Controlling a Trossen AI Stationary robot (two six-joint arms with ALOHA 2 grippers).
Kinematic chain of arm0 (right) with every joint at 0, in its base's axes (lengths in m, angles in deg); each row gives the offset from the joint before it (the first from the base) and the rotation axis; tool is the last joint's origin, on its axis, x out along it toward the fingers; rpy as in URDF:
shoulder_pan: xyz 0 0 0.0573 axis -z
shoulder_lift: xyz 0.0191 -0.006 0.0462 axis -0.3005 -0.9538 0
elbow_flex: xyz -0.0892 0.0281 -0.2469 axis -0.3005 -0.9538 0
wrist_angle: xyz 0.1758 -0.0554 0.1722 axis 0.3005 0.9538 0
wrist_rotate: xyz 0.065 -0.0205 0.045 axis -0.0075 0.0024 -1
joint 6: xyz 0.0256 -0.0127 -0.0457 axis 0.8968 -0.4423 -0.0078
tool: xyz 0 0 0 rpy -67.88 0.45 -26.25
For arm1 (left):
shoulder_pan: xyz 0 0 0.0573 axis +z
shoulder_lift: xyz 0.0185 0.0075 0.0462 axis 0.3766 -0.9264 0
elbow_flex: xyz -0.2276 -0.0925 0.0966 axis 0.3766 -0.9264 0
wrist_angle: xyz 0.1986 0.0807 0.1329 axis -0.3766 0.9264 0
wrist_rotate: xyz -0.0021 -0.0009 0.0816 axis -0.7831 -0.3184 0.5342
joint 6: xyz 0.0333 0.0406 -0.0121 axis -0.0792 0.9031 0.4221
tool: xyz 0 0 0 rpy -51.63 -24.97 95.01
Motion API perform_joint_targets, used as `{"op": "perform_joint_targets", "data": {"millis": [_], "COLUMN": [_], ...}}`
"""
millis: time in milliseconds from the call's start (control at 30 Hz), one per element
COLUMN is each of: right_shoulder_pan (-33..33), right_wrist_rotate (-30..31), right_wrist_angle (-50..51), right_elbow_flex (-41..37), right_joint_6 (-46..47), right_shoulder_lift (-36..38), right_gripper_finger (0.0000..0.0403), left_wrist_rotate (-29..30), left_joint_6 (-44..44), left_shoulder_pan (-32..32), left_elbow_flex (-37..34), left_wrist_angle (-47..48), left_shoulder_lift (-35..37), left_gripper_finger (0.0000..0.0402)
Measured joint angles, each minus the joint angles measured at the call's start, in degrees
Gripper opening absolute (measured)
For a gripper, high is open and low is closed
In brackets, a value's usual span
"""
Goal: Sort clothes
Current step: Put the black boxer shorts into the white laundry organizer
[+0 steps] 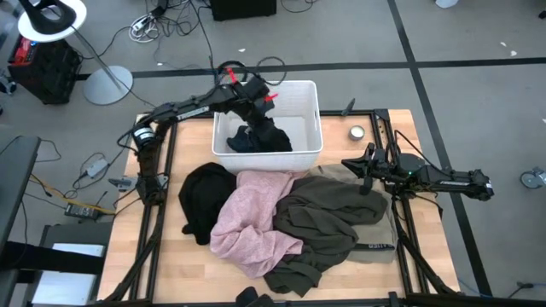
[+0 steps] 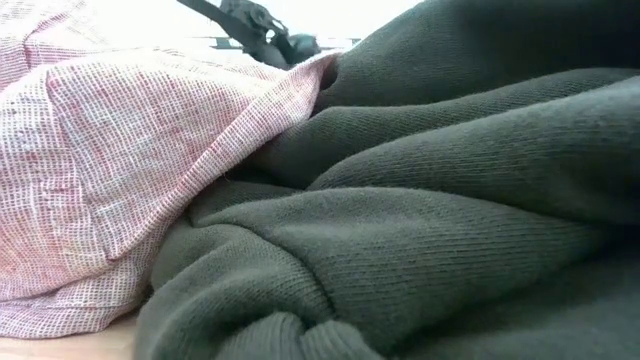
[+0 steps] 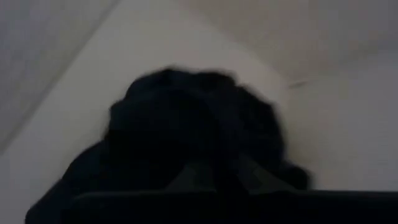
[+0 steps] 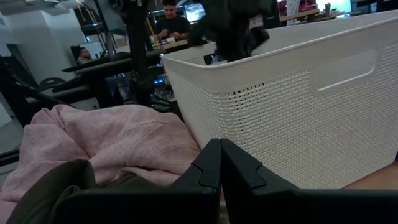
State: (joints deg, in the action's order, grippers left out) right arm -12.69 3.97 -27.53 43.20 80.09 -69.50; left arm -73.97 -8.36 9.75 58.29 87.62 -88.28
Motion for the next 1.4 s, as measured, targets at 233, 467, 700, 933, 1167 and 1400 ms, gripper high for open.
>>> {"op": "perform_joint_targets", "data": {"millis": [233, 467, 700, 933, 1167, 1400], "right_shoulder_pan": [-0.01, 0.0, 0.0, 0.0, -0.02, -0.02], "right_wrist_rotate": [-0.01, -0.01, 0.0, -0.01, -0.01, 0.0], "right_wrist_angle": [0.0, 0.0, 0.0, 0.0, 0.01, 0.02], "right_elbow_flex": [0.0, 0.0, 0.0, 0.0, 0.0, 0.0], "right_joint_6": [0.0, 0.0, 0.0, 0.0, 0.0, 0.0], "right_shoulder_lift": [0.0, 0.0, 0.0, 0.0, 0.01, 0.0], "right_gripper_finger": [0.0007, 0.0007, 0.0007, 0.0007, 0.0007, 0.0007], "left_wrist_rotate": [2.32, 2.28, 2.06, 1.68, 1.64, 1.67], "left_joint_6": [-0.53, -0.56, -0.99, -1.87, -1.62, -1.15], "left_shoulder_pan": [0.0, -0.04, -0.11, -0.11, -0.36, -0.89], "left_elbow_flex": [0.0, 0.02, -0.31, -0.31, 1.02, 4.54], "left_wrist_angle": [0.82, 0.67, -1.61, -1.72, 1.67, 5.33], "left_shoulder_lift": [-6.33, -10.77, -11.62, -11.62, -11.62, -11.62], "left_gripper_finger": [0.0005, 0.001, 0.004, 0.0114, 0.0152, 0.0152]}}
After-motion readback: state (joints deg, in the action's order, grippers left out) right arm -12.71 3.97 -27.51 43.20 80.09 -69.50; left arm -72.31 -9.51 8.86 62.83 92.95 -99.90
